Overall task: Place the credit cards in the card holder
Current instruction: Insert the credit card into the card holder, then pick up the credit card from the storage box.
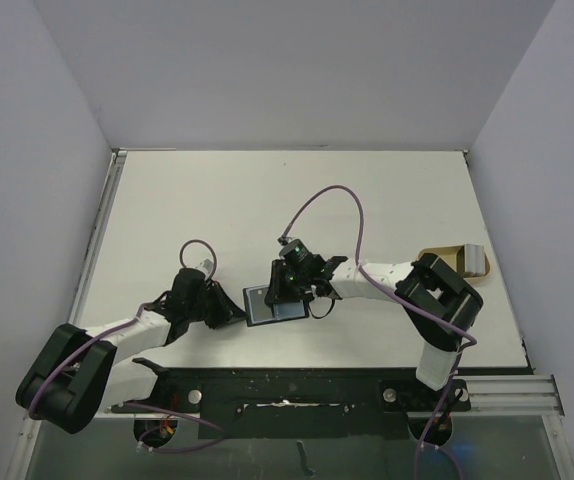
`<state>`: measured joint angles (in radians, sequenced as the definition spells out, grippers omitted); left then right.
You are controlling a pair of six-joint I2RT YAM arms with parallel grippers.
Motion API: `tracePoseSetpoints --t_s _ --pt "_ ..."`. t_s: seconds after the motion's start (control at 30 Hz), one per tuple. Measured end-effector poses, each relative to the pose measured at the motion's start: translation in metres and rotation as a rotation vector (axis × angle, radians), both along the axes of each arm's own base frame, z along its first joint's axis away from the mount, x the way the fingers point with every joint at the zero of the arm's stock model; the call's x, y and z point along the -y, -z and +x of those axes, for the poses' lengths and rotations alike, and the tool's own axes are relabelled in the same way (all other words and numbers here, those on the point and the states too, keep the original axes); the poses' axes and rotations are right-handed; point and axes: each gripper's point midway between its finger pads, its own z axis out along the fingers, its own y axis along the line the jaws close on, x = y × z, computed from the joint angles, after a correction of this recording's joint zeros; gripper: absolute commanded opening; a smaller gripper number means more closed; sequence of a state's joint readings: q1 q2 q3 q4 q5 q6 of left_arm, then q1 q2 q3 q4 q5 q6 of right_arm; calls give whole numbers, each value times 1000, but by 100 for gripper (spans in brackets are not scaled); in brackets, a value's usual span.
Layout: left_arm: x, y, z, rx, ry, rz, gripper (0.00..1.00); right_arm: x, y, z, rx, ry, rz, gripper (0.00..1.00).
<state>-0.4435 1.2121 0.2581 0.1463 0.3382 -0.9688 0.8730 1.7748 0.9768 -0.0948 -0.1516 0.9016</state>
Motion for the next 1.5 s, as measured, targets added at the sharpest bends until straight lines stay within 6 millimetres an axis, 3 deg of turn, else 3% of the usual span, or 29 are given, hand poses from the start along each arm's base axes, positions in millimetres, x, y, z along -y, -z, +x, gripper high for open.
tracePoseSetpoints --t_s 0.3,0.43,0.63,0.8,0.93,1.0,1.13,1.23,1.5 --pt "1 0 -1 -5 0 -9 0 -4 -2 1 5 -2 6 20" --pt "1 0 -1 -5 0 -8 0 -5 -2 1 3 0 9 27" --pt "-2 -5 0 8 -3 9 17 5 -2 3 5 -1 -17 39" --pt "0 -25 11 62 4 16 29 31 -25 18 64 26 -61 45" --pt "4 -44 21 116 21 12 38 58 -54 41 153 64 -114 48" --pt "4 -50 23 132 30 12 50 72 -65 52 191 82 -150 50" --pt "4 -57 21 148 57 22 61 112 -77 73 247 132 -279 51" --pt "4 -64 19 160 81 32 68 155 -82 91 270 193 -413 51" --pt "12 -95 12 202 163 -10 71 293 -103 121 252 408 -764 55"
